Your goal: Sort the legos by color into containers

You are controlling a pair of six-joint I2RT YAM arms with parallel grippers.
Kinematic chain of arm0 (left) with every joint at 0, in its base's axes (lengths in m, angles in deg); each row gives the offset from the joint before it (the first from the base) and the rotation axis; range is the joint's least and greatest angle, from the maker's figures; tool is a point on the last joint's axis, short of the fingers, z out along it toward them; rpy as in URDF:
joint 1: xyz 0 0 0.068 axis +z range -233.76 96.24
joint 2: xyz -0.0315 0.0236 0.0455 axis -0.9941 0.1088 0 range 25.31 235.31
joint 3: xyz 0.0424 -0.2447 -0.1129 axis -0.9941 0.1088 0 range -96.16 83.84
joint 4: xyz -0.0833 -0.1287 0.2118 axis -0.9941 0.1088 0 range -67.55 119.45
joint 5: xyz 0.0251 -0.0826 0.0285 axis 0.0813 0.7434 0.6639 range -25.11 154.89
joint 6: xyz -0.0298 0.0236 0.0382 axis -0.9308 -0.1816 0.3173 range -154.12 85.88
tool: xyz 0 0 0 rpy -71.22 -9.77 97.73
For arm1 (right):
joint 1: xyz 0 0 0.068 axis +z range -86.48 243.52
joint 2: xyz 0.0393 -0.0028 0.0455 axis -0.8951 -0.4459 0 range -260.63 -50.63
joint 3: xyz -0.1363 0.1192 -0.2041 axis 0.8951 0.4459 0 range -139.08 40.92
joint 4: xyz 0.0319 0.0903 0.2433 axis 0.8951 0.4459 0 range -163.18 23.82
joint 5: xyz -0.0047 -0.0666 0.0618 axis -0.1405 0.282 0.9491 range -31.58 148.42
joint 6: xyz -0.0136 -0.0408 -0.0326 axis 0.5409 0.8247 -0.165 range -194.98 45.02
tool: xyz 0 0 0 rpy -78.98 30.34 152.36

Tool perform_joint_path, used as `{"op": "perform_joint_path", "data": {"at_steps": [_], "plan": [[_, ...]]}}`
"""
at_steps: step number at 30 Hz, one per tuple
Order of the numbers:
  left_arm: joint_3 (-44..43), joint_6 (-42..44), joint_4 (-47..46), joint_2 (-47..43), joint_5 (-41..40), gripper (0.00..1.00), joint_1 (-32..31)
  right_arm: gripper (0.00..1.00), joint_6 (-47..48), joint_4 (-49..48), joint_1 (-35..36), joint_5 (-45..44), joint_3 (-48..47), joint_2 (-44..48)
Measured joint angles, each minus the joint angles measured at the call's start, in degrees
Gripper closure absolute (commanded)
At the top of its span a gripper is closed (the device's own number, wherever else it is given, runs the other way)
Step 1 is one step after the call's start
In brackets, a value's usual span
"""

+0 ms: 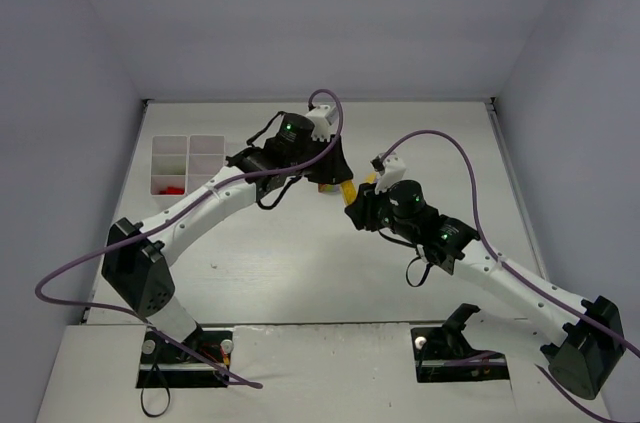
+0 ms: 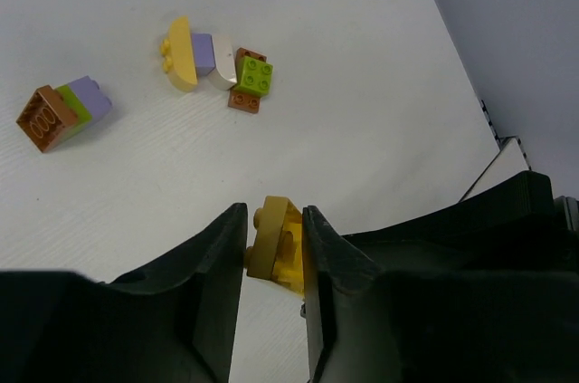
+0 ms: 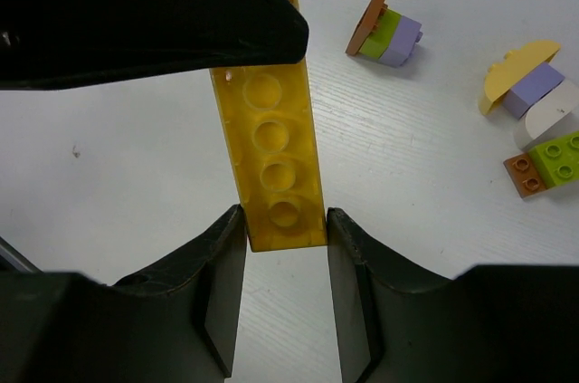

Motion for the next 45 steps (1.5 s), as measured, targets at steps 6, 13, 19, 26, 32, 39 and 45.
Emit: {"op": "perform_joint_path", "data": {"at_steps": [6, 13, 19, 26, 32, 39, 45], "plan": [[-0.11, -1.03, -0.13, 0.28, 1.16, 1.0, 0.13, 0.76, 0.13, 0.02, -0.02, 0.17, 0.0, -0.02], [-0.09, -0.85, 1.75, -0.46, -2.99, 1.0, 0.37, 0.06, 0.04, 0.28, 0.0, -0.92, -0.74, -0.13], [1.57, -2.51, 6.1, -5.64, -11.32, 1.0, 8.79, 0.0, 0.46, 2.36, -0.02, -4.7, -3.93, -0.33], [1.9, -8.94, 12.7, -13.29, -29.88, 1.0, 26.4, 0.0, 0.42, 5.73, -0.09, -9.62, -5.57, 0.37], [0.83, -12.81, 15.52, -13.6, -43.04, 1.0, 34.38, 0.0, 0.31, 9.01, -0.48, -11.91, -5.57, 3.87], [-3.93, -15.19, 15.47, -6.73, -50.56, 1.0, 39.78, 0.0, 0.37, 11.04, -1.22, -13.99, -5.57, 6.51], [-8.41, -15.19, 15.34, 0.79, -54.64, 1.0, 40.54, 0.0, 0.35, 12.11, -2.03, -16.0, -5.55, 7.61]]}}
